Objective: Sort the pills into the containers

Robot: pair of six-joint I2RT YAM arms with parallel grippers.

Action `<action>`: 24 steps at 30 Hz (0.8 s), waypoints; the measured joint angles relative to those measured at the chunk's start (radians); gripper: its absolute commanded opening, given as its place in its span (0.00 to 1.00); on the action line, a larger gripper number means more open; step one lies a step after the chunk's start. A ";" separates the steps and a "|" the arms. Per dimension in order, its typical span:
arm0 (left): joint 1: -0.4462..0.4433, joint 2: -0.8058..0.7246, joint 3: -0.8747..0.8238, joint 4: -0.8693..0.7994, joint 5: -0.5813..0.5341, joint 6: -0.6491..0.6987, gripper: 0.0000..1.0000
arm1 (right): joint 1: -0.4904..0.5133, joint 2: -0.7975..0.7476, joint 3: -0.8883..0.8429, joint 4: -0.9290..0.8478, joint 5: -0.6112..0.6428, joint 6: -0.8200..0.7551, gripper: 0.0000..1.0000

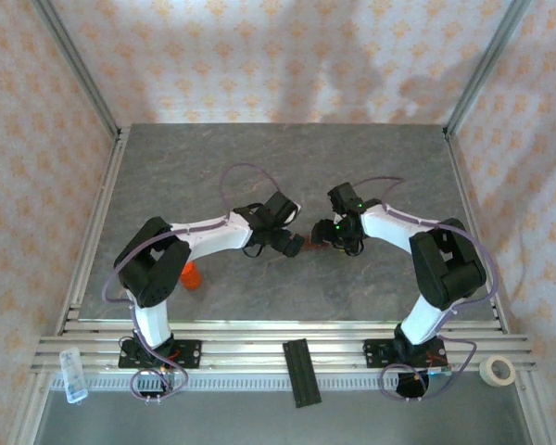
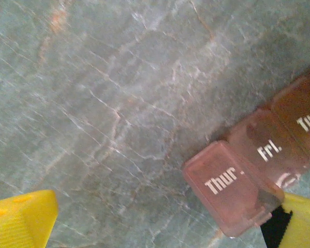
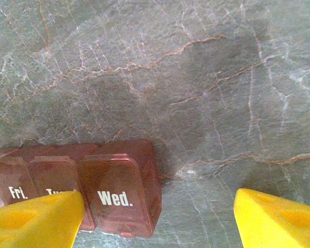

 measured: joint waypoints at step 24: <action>0.076 0.137 0.163 -0.063 -0.018 0.007 1.00 | 0.000 0.002 0.000 0.002 -0.004 0.000 0.77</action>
